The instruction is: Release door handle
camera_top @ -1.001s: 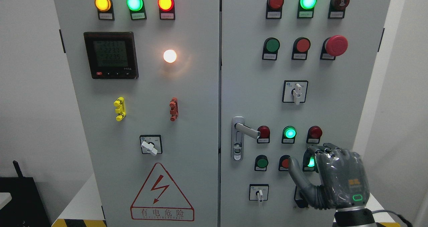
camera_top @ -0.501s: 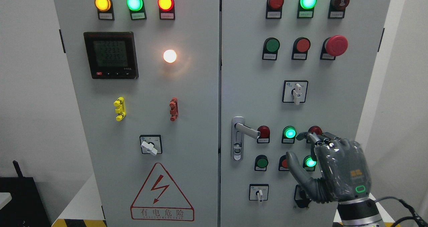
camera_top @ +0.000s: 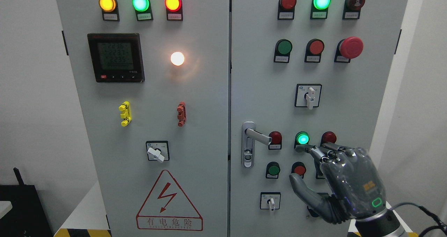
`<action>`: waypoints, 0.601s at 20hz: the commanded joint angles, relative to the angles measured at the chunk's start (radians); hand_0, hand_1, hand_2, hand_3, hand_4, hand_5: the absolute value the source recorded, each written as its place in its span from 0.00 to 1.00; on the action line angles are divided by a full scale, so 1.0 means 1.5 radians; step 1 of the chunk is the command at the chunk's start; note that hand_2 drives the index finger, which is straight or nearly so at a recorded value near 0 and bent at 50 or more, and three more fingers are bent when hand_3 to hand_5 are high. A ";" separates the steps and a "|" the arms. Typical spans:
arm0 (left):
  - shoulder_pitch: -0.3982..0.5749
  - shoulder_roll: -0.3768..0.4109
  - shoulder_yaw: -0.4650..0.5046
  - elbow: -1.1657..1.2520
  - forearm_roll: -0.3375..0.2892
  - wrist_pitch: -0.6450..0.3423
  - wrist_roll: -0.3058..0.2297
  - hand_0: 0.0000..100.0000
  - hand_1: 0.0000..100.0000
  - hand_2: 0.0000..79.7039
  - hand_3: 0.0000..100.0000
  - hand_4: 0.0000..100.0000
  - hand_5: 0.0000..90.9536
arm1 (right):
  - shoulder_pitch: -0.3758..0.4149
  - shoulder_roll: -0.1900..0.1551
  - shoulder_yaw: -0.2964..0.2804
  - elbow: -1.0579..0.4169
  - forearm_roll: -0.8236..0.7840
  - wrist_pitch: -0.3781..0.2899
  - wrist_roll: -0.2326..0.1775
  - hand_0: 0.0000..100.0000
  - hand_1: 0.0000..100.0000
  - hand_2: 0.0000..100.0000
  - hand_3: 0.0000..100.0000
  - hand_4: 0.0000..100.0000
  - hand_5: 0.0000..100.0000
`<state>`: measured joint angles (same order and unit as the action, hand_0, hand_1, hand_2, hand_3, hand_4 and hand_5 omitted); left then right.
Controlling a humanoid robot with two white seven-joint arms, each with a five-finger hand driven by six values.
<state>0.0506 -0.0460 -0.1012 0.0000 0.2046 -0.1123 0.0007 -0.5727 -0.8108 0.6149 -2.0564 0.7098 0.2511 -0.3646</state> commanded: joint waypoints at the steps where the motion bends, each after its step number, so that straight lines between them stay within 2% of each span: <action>1: 0.000 0.000 0.000 -0.020 0.000 0.000 0.001 0.12 0.39 0.00 0.00 0.00 0.00 | -0.049 -0.124 0.052 -0.013 -0.077 -0.039 -0.016 0.44 0.00 0.35 0.91 0.84 0.95; 4: 0.000 0.000 0.000 -0.020 0.001 0.000 0.001 0.12 0.39 0.00 0.00 0.00 0.00 | -0.071 -0.149 0.077 -0.013 -0.109 -0.042 -0.016 0.44 0.00 0.35 0.90 0.84 0.95; 7: 0.000 0.000 0.000 -0.020 0.000 0.000 0.001 0.12 0.39 0.00 0.00 0.00 0.00 | -0.083 -0.149 0.095 -0.013 -0.133 -0.039 -0.016 0.43 0.00 0.35 0.90 0.84 0.95; 10: 0.000 0.000 0.000 -0.020 0.000 0.000 0.001 0.12 0.39 0.00 0.00 0.00 0.00 | -0.114 -0.147 0.131 -0.013 -0.170 -0.033 -0.014 0.43 0.00 0.35 0.91 0.85 0.95; 12: 0.000 0.000 0.000 -0.020 0.000 0.000 0.001 0.12 0.39 0.00 0.00 0.00 0.00 | -0.137 -0.146 0.152 -0.014 -0.208 -0.008 -0.014 0.43 0.00 0.36 0.94 0.86 0.95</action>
<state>0.0506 -0.0460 -0.1012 0.0000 0.2046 -0.1122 0.0007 -0.7057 -0.9550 0.7189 -2.0693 0.5077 0.2038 -0.3872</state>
